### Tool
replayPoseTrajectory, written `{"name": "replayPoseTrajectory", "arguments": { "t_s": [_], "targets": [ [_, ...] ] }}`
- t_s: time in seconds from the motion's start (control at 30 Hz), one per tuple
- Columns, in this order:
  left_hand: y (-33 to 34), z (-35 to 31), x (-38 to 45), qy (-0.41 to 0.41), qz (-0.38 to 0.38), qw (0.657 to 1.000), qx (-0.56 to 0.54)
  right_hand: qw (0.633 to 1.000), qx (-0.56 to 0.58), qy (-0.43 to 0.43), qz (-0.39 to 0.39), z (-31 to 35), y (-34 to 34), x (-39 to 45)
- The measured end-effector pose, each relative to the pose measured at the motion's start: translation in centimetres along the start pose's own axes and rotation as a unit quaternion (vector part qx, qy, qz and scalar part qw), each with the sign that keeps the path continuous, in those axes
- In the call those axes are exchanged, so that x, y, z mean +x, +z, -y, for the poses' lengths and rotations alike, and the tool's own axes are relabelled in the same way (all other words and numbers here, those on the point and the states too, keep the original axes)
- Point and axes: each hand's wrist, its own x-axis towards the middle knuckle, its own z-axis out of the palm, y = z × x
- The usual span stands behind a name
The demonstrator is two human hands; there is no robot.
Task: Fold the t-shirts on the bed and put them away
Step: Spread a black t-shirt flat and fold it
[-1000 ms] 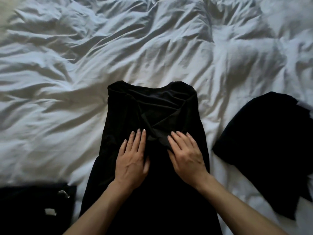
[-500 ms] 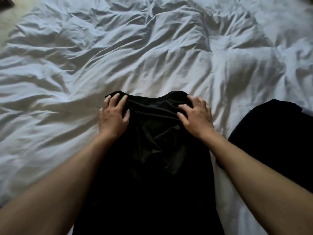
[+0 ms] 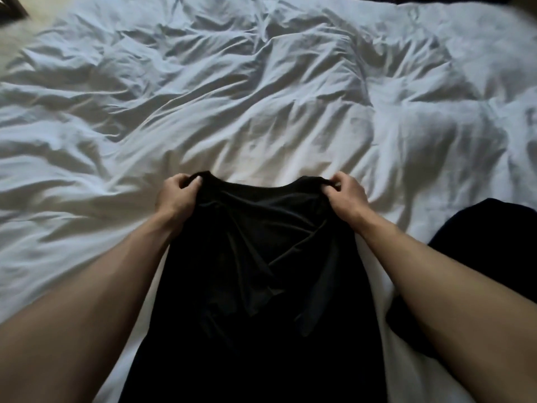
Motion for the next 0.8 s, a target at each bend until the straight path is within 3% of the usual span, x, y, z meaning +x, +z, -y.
{"name": "replayPoseTrajectory", "arguments": {
  "t_s": [0.1,0.17,0.27,0.4,0.47,0.53,0.6,0.63,0.7,0.8],
  "targets": [
    [0.6,-1.0,0.7,0.036,0.017,0.995,-0.094,0.992,0.044,-0.022,-0.115,-1.7,-0.5,-0.7],
    [1.6,-1.8,1.2,0.052,0.018,0.993,-0.104,0.986,0.065,-0.026,-0.153,-2.6,-0.7,-1.1],
    [2.5,-2.3,1.6,0.089,-0.018,0.996,0.012,0.988,0.021,-0.036,-0.147,-2.7,-0.1,-0.7],
    [1.9,-1.7,0.5,0.141,-0.044,0.986,0.075,0.988,-0.056,0.005,-0.144,-2.3,0.4,0.1],
    [1.4,-1.2,-1.3,0.277,-0.094,0.939,0.182,0.976,-0.116,-0.032,-0.183,-1.8,0.1,-0.3],
    [1.0,-0.5,-2.8,0.437,-0.067,0.858,0.262,0.937,-0.167,-0.193,-0.237,-1.4,0.1,-1.9],
    [0.8,0.8,-2.9,0.494,0.039,0.818,0.291,0.888,-0.181,-0.384,-0.178,-1.3,0.8,-4.9],
    [0.6,1.4,-2.6,0.497,0.070,0.811,0.301,0.867,-0.200,-0.438,-0.126,-1.7,1.5,-6.4],
    [0.1,2.3,-1.7,0.493,0.079,0.805,0.320,0.852,-0.269,-0.448,-0.040,-3.3,2.6,-8.3],
    [-1.2,2.4,-2.4,0.496,0.065,0.796,0.340,0.863,-0.315,-0.394,-0.020,-5.1,2.8,-8.4]
  ]
}}
